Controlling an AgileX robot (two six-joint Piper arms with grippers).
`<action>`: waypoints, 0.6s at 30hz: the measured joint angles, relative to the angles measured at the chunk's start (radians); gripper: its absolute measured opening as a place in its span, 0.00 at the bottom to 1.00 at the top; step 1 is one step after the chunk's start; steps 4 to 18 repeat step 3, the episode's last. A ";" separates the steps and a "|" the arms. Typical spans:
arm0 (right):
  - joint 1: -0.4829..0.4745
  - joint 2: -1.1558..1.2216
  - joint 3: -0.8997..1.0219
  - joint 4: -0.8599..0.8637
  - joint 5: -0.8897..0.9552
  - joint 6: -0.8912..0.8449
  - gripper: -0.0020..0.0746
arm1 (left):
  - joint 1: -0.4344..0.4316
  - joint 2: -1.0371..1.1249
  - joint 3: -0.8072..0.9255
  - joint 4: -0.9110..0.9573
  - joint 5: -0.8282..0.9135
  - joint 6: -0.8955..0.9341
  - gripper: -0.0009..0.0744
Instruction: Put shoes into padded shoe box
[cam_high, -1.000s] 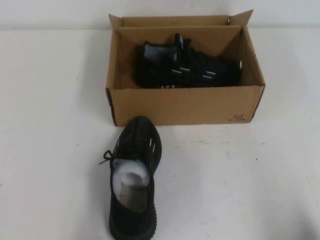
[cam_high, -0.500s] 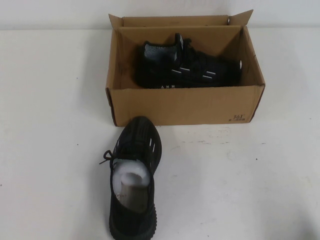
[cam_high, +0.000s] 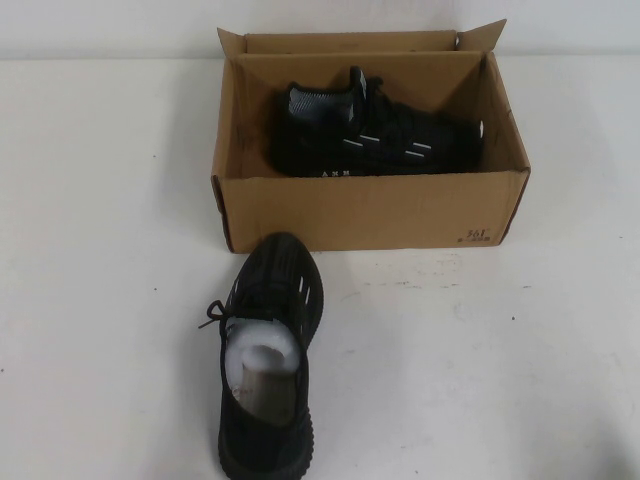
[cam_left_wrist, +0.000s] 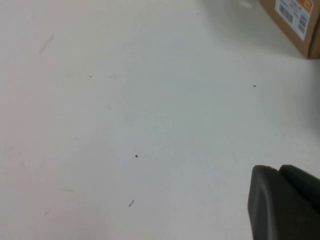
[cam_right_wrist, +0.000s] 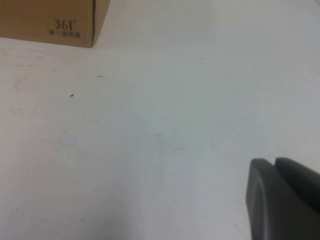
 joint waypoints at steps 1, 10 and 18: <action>0.000 0.000 0.000 0.000 0.000 0.000 0.02 | 0.000 0.000 0.000 0.000 0.000 0.000 0.01; 0.000 0.000 0.000 0.000 0.000 0.000 0.02 | 0.000 0.000 0.000 0.000 0.000 0.000 0.01; 0.000 0.000 0.000 0.000 0.000 0.000 0.02 | 0.000 0.000 0.000 0.000 0.000 0.000 0.01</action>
